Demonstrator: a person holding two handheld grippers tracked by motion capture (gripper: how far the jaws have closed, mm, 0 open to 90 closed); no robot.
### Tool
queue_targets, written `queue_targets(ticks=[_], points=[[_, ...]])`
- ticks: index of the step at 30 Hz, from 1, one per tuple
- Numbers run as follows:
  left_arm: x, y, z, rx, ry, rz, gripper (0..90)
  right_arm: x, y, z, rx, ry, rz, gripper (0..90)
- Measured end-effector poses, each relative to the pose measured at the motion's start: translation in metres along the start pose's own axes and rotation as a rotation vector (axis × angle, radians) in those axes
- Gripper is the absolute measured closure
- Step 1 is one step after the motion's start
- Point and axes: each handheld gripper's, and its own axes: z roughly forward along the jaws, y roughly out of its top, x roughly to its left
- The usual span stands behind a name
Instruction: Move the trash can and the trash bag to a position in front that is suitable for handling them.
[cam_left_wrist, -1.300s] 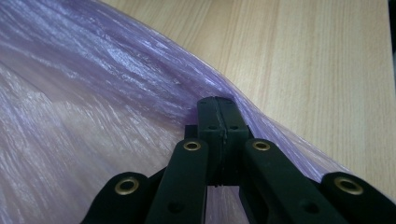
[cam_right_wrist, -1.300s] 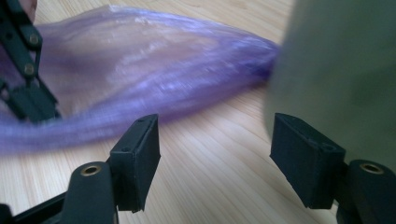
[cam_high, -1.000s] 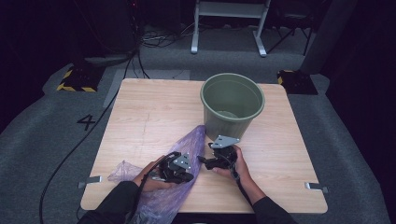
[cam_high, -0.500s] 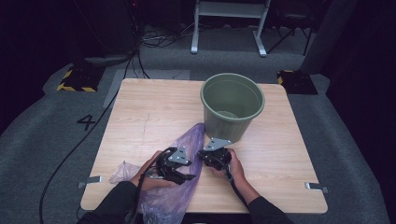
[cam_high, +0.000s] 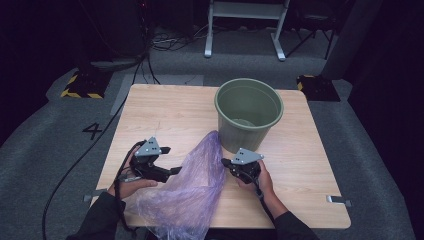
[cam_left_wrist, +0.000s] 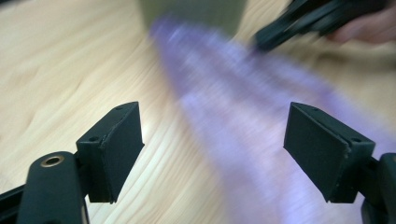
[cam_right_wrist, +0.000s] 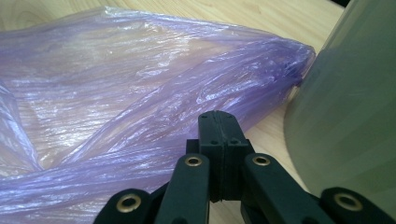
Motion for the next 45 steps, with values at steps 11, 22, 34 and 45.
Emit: queue_targets(ticks=[11, 22, 34, 45], points=[[0.002, -0.011, 0.056, 0.132, -0.124, -0.077, 15.9, -0.005, 0.003, -0.026, -0.103, -0.023, -0.075, 90.0], [-0.026, 0.007, 0.102, 0.175, -0.193, -0.092, 15.8, -0.002, 0.011, -0.044, -0.201, -0.091, -0.144, 90.0], [-0.023, 0.010, 0.126, 0.150, -0.128, -0.041, 73.2, 0.006, 0.016, -0.050, -0.253, -0.051, -0.194, 90.0], [-0.029, 0.026, 0.098, -0.047, -0.014, 0.041, 89.3, -0.004, 0.011, -0.057, -0.237, -0.067, -0.145, 84.8]])
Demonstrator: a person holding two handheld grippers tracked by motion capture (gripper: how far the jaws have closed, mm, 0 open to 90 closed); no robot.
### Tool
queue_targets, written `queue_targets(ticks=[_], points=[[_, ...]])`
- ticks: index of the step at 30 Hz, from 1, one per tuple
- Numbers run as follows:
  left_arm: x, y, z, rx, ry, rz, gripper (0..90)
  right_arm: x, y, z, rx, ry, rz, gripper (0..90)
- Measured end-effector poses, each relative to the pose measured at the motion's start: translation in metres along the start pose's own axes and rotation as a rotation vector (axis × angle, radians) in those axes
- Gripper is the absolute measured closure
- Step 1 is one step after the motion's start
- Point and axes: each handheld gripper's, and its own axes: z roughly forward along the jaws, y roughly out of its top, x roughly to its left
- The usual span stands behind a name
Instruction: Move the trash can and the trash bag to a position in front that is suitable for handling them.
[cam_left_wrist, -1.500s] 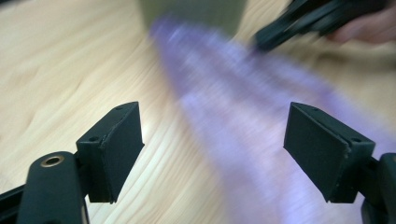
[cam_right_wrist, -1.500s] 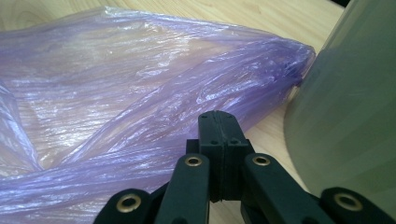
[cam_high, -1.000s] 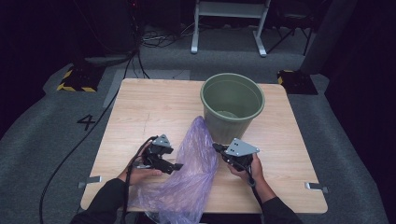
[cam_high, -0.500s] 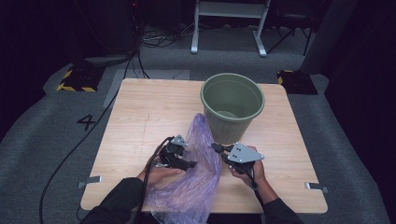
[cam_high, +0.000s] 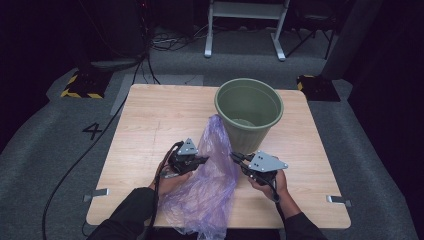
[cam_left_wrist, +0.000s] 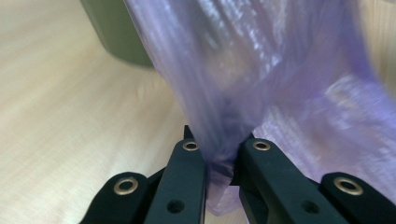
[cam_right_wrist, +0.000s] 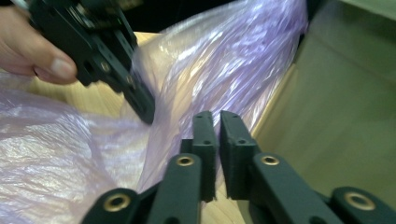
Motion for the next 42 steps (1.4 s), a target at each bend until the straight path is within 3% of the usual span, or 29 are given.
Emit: queue_targets(ticks=[2, 4, 11, 21, 27, 29, 36, 42], points=[[-0.004, 0.005, -0.007, -0.040, 0.037, 0.031, 89.4, -0.001, 0.001, -0.003, -0.002, -0.004, -0.002, 83.8], [-0.008, 0.008, -0.013, -0.088, 0.057, 0.028, 89.4, -0.002, 0.002, -0.007, -0.009, -0.010, -0.002, 83.6], [-0.017, 0.017, -0.031, -0.170, 0.115, 0.085, 89.6, -0.007, 0.005, -0.017, -0.041, -0.021, 0.021, 79.8], [-0.023, 0.020, -0.048, -0.190, 0.169, 0.156, 89.6, -0.006, 0.024, -0.022, -0.075, -0.085, 0.050, 44.5], [-0.028, 0.025, -0.053, -0.219, 0.190, 0.198, 89.6, -0.007, 0.034, -0.016, -0.038, -0.059, 0.071, 30.6], [-0.030, 0.028, -0.055, -0.236, 0.197, 0.212, 89.6, -0.007, 0.037, -0.017, -0.038, -0.050, 0.058, 31.1], [-0.037, 0.044, -0.056, -0.258, 0.198, 0.270, 89.6, -0.011, 0.047, -0.027, -0.067, -0.081, 0.042, 36.2], [-0.037, 0.056, -0.055, -0.281, 0.184, 0.281, 89.6, -0.024, 0.063, -0.041, -0.101, -0.144, 0.041, 37.3]])
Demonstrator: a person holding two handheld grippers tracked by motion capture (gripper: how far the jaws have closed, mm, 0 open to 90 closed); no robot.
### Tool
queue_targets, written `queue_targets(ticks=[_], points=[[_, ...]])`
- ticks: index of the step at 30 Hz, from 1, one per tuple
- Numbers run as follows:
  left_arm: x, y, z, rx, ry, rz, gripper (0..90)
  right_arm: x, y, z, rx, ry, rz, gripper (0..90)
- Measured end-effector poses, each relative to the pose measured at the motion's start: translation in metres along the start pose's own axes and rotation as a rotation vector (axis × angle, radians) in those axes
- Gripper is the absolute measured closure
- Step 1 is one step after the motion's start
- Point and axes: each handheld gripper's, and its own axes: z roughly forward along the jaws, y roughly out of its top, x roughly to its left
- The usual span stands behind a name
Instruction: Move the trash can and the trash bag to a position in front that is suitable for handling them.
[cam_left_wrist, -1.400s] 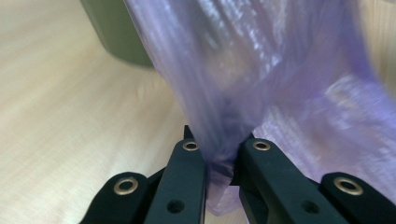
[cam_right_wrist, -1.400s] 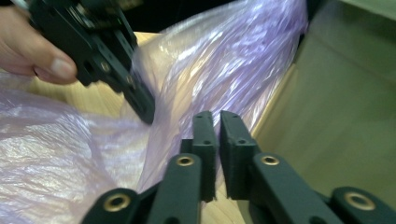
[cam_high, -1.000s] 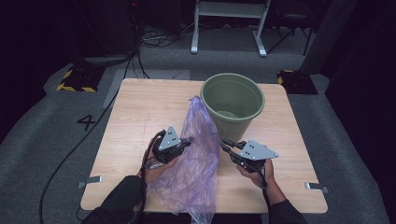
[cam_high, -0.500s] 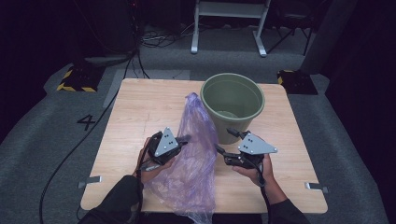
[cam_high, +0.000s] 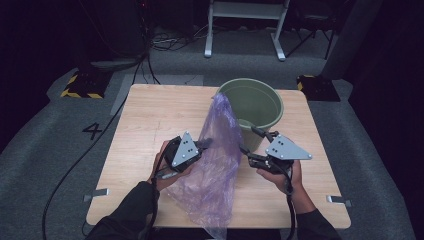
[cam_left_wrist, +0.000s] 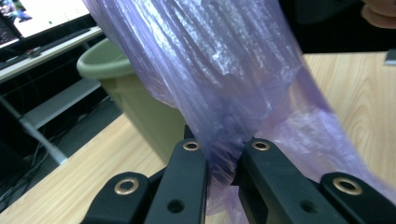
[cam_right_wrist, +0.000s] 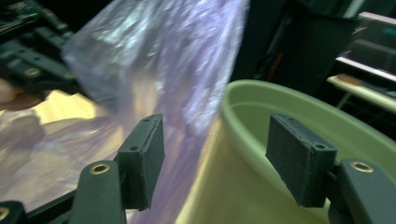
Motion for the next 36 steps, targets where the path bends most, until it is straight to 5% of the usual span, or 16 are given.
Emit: queue_targets(ticks=[7, 17, 20, 29, 36], points=[[0.003, 0.016, 0.005, -0.015, -0.034, 0.018, 89.6, -0.014, 0.024, -0.006, -0.042, -0.048, -0.018, 39.9], [0.007, 0.032, 0.023, 0.011, -0.088, 0.030, 89.5, -0.033, 0.049, 0.005, -0.008, -0.057, -0.023, 40.4], [0.011, 0.036, 0.024, 0.015, -0.091, 0.020, 89.5, -0.036, 0.053, 0.005, -0.001, -0.094, -0.036, 43.8], [0.021, 0.037, 0.032, 0.080, -0.112, 0.014, 89.3, -0.049, 0.051, -0.013, -0.068, -0.073, 0.016, 46.4], [0.024, 0.041, 0.043, 0.106, -0.128, 0.018, 89.3, -0.045, 0.065, 0.001, -0.048, -0.015, -0.034, 42.7]])
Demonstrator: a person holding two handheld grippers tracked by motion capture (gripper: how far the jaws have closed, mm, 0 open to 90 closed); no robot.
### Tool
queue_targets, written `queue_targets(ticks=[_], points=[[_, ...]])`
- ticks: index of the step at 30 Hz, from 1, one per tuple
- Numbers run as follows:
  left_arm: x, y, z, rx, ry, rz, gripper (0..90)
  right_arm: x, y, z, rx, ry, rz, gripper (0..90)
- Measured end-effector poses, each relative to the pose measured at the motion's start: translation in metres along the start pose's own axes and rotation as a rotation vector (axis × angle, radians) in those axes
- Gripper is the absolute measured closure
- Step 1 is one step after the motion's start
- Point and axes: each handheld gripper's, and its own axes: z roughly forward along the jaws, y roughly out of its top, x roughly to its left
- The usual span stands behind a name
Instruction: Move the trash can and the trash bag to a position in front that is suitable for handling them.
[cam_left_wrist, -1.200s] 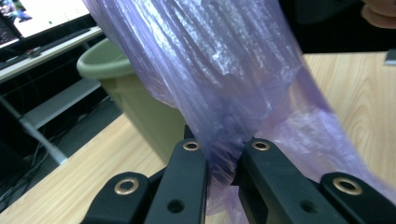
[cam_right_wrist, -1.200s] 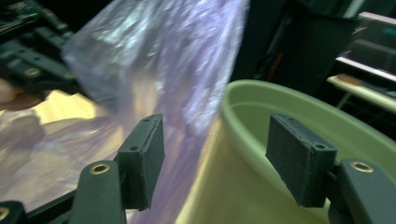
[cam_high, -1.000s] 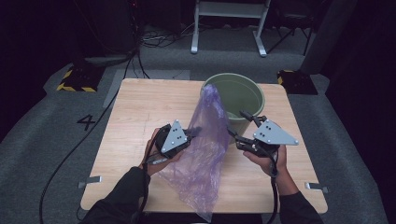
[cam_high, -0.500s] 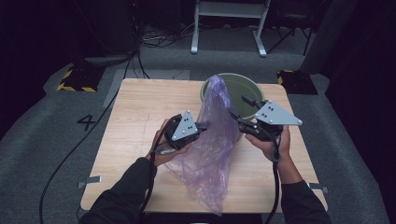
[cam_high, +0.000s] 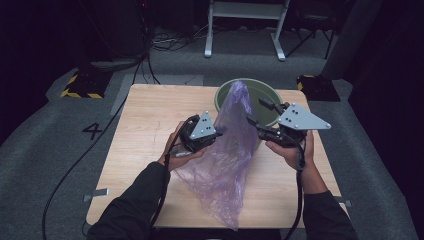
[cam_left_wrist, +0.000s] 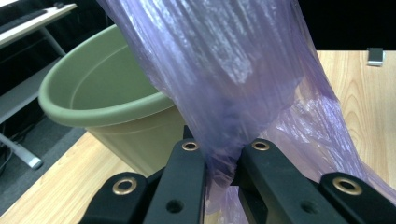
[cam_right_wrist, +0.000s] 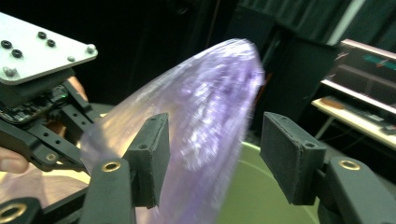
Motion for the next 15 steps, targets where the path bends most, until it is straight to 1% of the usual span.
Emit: queue_targets(ticks=[1, 3, 4, 6, 7, 8, 9, 11, 12, 14, 15], points=[[0.000, 0.001, 0.001, 0.008, -0.002, 0.006, 89.3, -0.001, 0.001, 0.005, 0.019, 0.017, 0.004, 42.1], [0.000, 0.001, 0.003, 0.013, -0.014, 0.010, 89.2, -0.002, 0.003, 0.014, 0.042, 0.021, -0.008, 42.9], [0.000, 0.001, 0.004, 0.016, -0.017, 0.013, 89.0, -0.002, 0.004, 0.019, 0.067, 0.019, -0.021, 44.1], [-0.001, 0.002, 0.007, 0.022, -0.022, 0.020, 88.8, -0.002, 0.003, 0.028, 0.110, -0.013, -0.062, 50.1], [-0.001, 0.002, 0.008, 0.022, -0.023, 0.019, 88.8, -0.003, 0.000, 0.033, 0.108, -0.033, -0.071, 52.4], [-0.001, 0.002, 0.009, 0.026, -0.024, 0.022, 88.8, -0.004, -0.002, 0.035, 0.109, -0.039, -0.078, 54.3], [-0.001, 0.003, 0.010, 0.028, -0.023, 0.018, 88.8, -0.004, -0.004, 0.038, 0.118, -0.041, -0.089, 57.8], [-0.001, 0.004, 0.010, 0.023, -0.024, 0.018, 88.2, -0.005, -0.007, 0.042, 0.139, -0.026, -0.096, 67.9], [0.000, 0.004, 0.010, 0.023, -0.020, 0.015, 87.7, -0.005, -0.008, 0.044, 0.152, -0.025, -0.097, 74.5], [0.001, 0.004, 0.010, 0.022, -0.017, 0.007, 83.6, -0.005, -0.011, 0.048, 0.185, -0.006, -0.096, 84.9], [0.001, 0.004, 0.010, 0.021, -0.014, 0.003, 82.2, -0.005, -0.012, 0.049, 0.200, -0.003, -0.103, 87.4]])
